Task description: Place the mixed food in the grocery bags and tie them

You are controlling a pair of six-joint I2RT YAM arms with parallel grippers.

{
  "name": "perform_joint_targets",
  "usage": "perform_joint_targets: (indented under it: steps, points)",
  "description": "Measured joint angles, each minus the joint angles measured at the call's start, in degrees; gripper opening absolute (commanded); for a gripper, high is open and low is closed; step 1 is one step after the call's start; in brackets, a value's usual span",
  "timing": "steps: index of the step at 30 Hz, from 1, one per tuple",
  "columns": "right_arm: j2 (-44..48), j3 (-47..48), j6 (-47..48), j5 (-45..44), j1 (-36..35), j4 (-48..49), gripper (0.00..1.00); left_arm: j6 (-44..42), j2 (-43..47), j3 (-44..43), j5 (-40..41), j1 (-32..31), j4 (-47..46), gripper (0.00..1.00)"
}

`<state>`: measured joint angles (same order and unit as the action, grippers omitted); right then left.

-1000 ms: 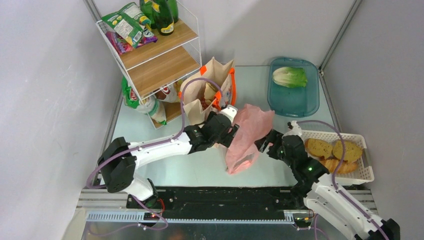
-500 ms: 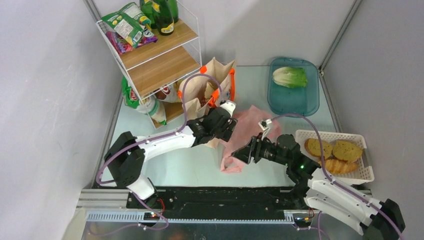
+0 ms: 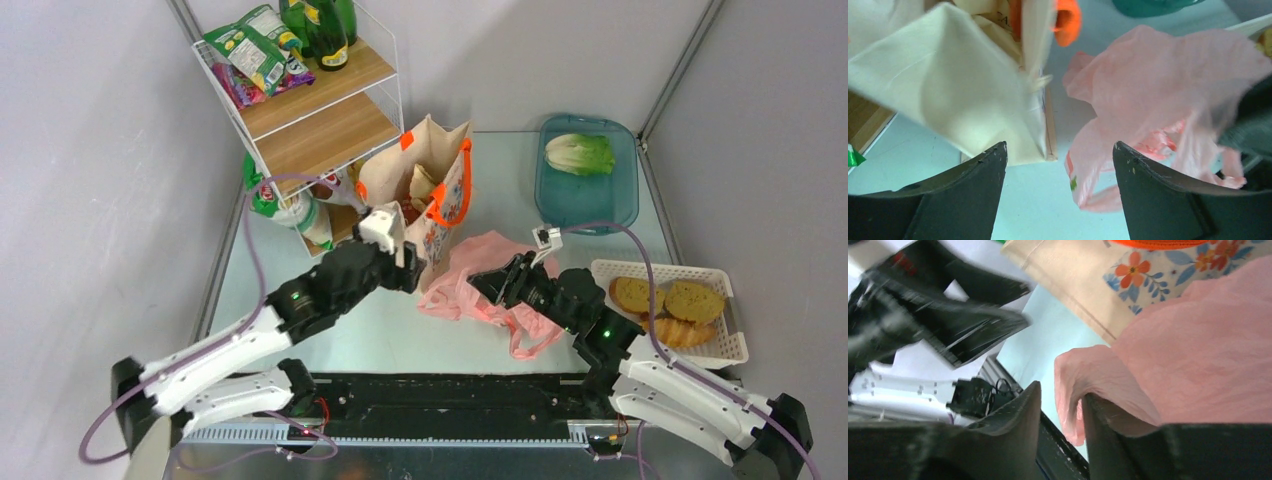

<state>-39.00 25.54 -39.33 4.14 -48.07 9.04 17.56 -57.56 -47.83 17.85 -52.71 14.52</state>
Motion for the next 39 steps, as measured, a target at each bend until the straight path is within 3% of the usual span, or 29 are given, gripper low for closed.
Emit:
perform_joint_targets:
  steps: [5,10,14,21,28,39]
  points:
    - [-2.36,1.64,-6.49,-8.85,-0.5,-2.67,0.26,1.44,14.01,8.15,-0.57,-1.81,-0.98,0.75]
    - [-4.2,6.43,-16.31,-17.51,-2.43,-9.9,0.24,-1.57,17.86,14.45,-2.25,-7.78,-5.75,0.68]
    - [-6.47,11.02,-24.44,-20.94,-3.15,-16.61,0.23,-7.74,14.6,15.43,-1.29,-13.66,-8.44,0.7]
    - [-7.32,12.85,-31.47,-21.79,-4.22,-20.87,0.22,-22.32,2.49,14.08,7.43,-23.74,-10.6,0.74]
    - [-7.02,12.85,-33.14,-21.77,-4.55,-21.84,0.22,-28.55,-0.22,13.46,12.55,-25.03,-14.19,0.74]
    - [-5.22,12.85,-33.14,-21.79,-4.72,-21.9,0.21,-32.63,-7.28,13.09,10.78,-25.07,-19.71,0.7]
